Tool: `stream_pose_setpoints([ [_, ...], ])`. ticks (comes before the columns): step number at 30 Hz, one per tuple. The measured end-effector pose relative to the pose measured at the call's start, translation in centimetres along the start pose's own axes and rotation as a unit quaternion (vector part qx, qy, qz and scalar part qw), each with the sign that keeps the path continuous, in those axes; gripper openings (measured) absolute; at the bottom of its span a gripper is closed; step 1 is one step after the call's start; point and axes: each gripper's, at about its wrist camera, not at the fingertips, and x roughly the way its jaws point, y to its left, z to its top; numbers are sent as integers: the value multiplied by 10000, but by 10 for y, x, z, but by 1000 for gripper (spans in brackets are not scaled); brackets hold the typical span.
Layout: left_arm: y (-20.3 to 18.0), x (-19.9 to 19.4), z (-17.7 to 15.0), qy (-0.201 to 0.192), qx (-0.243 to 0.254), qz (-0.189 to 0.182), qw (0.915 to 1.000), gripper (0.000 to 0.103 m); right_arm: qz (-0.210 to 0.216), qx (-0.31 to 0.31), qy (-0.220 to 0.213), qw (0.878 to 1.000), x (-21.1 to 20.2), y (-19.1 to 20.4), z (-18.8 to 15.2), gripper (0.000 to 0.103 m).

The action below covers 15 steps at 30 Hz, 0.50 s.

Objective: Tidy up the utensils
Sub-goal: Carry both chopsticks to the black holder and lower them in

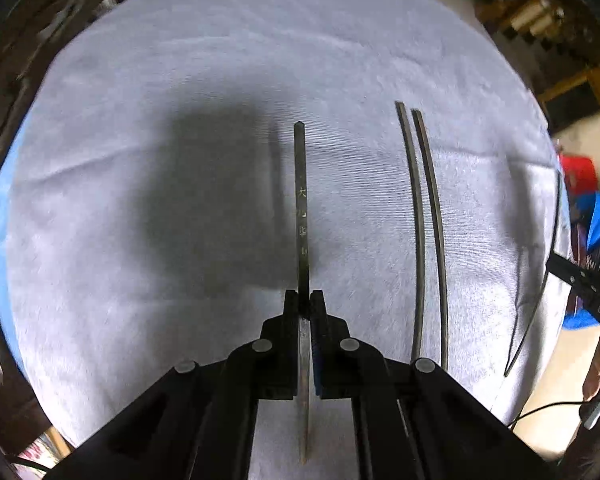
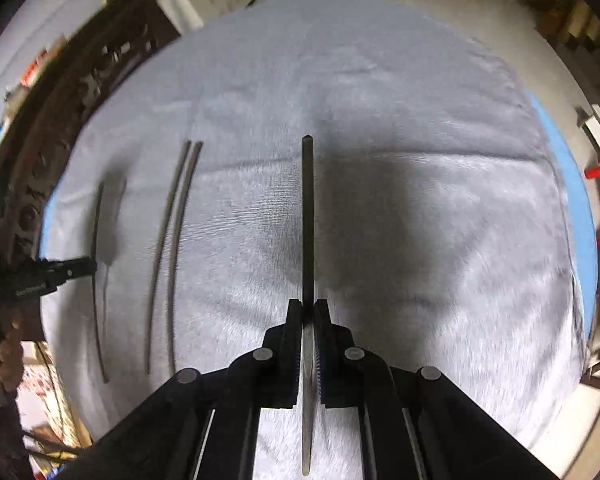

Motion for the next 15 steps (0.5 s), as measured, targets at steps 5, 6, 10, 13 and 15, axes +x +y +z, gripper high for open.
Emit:
stream_pose_setpoints([
  [5, 17, -34, -31, -518, -290, -175, 9981, 5, 337, 351, -581, 9971, -37, -1, -31, 7],
  [6, 21, -42, -38, -635, -344, -221, 9971, 5, 383, 404, -734, 9958, -47, -1, -39, 7],
  [10, 28, -72, -56, -1066, -529, -364, 9922, 5, 477, 531, -1128, 9911, -64, -1, -57, 7],
  [13, 30, -95, -78, -1409, -636, -583, 9863, 5, 518, 563, -1288, 9887, -72, 3, -70, 7],
  [15, 35, -117, -80, -1587, -678, -681, 9826, 5, 515, 571, -1397, 9872, -80, 4, -78, 7],
])
